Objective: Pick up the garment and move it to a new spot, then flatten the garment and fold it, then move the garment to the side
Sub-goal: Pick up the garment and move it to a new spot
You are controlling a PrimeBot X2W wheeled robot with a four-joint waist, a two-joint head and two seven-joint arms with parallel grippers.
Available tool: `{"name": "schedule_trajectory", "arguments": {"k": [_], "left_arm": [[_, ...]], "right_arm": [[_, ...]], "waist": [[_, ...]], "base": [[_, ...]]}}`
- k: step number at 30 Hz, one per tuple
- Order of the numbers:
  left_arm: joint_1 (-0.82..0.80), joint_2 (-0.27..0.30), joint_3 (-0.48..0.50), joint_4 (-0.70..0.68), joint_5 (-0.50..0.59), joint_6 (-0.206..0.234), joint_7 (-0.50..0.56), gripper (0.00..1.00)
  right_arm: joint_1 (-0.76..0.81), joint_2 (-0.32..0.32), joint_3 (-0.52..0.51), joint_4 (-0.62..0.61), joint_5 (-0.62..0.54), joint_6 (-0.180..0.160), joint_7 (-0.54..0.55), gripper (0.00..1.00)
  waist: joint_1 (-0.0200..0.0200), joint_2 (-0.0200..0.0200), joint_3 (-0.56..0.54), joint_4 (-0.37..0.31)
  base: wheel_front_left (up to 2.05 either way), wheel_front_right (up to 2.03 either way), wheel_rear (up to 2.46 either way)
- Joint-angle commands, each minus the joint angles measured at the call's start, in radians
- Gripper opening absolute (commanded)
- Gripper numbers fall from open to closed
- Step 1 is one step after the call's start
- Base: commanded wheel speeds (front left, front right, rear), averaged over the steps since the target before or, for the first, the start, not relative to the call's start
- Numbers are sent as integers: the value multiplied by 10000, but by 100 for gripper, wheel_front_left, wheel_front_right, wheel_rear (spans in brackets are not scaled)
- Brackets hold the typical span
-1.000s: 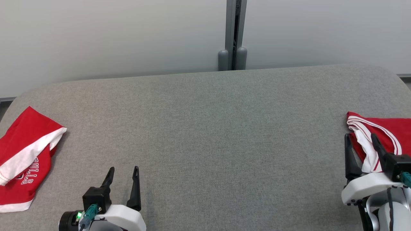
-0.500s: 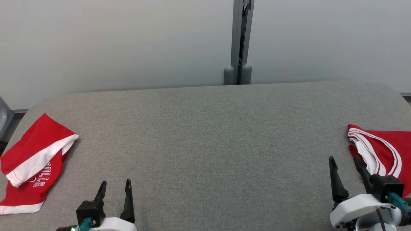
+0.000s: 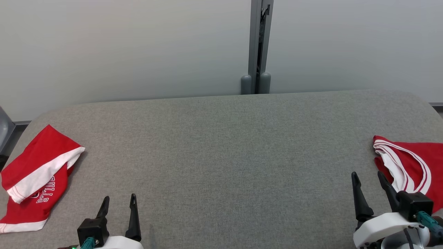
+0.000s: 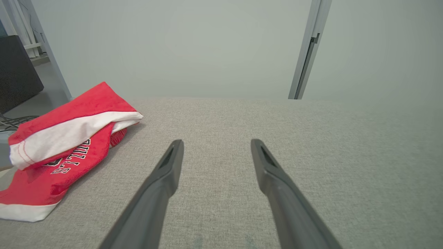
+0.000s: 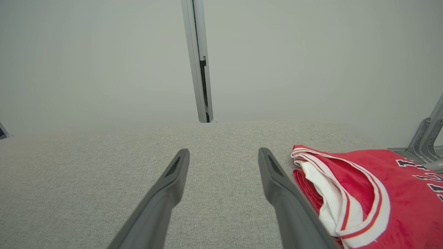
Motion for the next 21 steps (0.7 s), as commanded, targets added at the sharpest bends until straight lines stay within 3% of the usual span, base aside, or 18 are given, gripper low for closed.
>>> {"name": "schedule_trajectory", "arguments": {"k": [1,9,21], "left_arm": [[53,46,38,-49,51,17,-15,100],[-67,47,-13,-10,-18,57,-15,100],[-126,44,117,1,246,-7,-15,100]], "right_arm": [[84,-57,6,-13,24,-4,-18,100],[-23,-56,94,25,-12,-4,-18,100],[125,-58,253,46,393,-4,-18,100]], "waist": [[0,-1,22,-10],[0,-1,125,189],[0,-1,336,1744]], "base": [[0,0,0],[0,0,0],[0,0,0]]}}
